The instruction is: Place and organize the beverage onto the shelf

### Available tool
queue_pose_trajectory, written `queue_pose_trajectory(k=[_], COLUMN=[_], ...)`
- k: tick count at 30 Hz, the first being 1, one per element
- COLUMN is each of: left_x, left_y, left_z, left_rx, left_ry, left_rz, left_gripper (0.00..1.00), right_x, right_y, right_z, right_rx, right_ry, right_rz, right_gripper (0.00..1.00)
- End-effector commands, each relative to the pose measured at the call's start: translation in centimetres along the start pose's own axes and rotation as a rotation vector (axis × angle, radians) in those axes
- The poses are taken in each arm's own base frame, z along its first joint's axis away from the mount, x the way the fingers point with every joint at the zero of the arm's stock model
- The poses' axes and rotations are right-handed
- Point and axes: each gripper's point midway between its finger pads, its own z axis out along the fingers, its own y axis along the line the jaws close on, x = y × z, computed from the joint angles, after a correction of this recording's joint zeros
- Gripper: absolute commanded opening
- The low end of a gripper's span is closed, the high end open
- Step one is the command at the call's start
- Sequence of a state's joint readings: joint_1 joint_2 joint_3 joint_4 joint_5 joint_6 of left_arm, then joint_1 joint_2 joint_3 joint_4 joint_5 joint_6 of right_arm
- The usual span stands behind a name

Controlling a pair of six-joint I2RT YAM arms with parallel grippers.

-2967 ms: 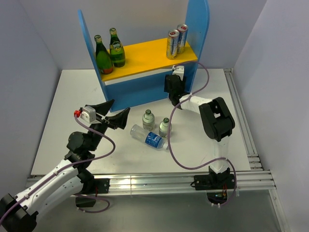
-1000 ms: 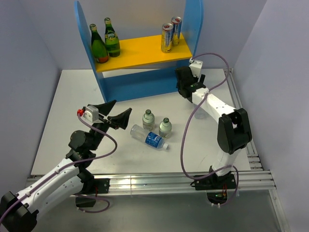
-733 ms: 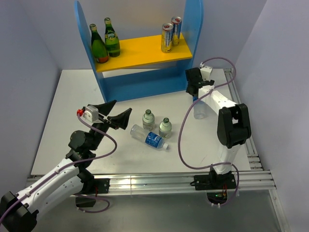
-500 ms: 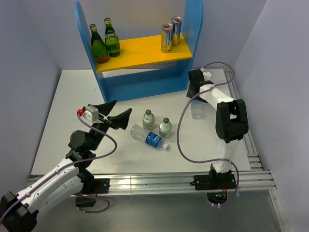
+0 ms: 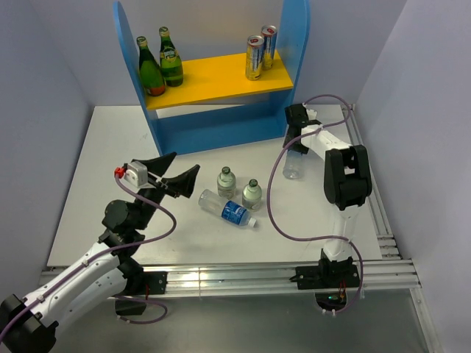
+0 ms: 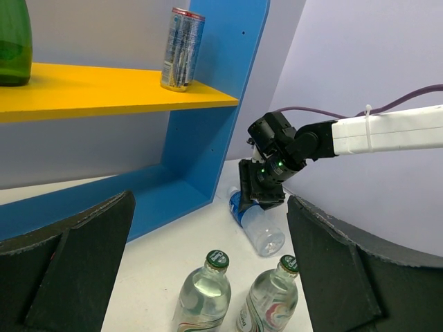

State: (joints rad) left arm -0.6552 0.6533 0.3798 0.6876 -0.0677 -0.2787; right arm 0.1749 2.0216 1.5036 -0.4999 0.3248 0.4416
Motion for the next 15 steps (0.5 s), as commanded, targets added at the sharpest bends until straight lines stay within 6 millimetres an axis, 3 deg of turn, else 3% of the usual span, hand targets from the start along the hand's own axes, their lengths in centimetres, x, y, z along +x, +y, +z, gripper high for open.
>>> queue_pose_trajectory(k=[1, 3, 5, 6, 8, 11, 12, 14, 15], left_x=[-1.4, -1.4, -1.4, -1.4, -1.5, -1.5, -1.5, -1.7, -1.8], left_y=[-0.5, -0.6, -0.6, -0.6, -0.7, -0.7, -0.6, -0.7, -0.7], left_z=[-0.1, -0.1, -0.1, -0.1, -0.1, -0.1, -0.2, -0.2, -0.2], left_rx=[0.018, 0.019, 0.018, 0.018, 0.021, 0.021, 0.019, 0.019, 0.022], left_ry=[-0.04, -0.038, -0.033, -0.035, -0.037, -0.037, -0.035, -0.038, -0.04], left_rz=[-0.013, -0.014, -0.013, -0.013, -0.015, -0.017, -0.014, -0.014, -0.016], left_gripper=[0.98, 0.98, 0.98, 0.98, 0.98, 0.98, 0.98, 0.97, 0.97], right_x=[0.3, 0.4, 0.6, 0.6, 1.0, 1.0, 1.0, 1.4, 1.5], right_y=[-0.3, -0.5, -0.6, -0.7, -0.8, -0.5, -0.5, -0.6, -0.5], right_z=[0.4, 0.6, 0.7, 0.7, 0.8, 0.6, 0.5, 0.5, 0.5], right_rx=[0.014, 0.021, 0.018, 0.018, 0.02, -0.004, -0.009, -0.01, -0.016], right_ry=[0.025, 0.031, 0.038, 0.042, 0.058, 0.056, 0.053, 0.065, 0.073], right_rz=[-0.006, -0.008, -0.011, -0.011, -0.019, -0.012, -0.008, -0.012, -0.014], right_gripper=[0.41, 0.3, 0.32, 0.38, 0.39, 0.07, 0.01, 0.05, 0.23])
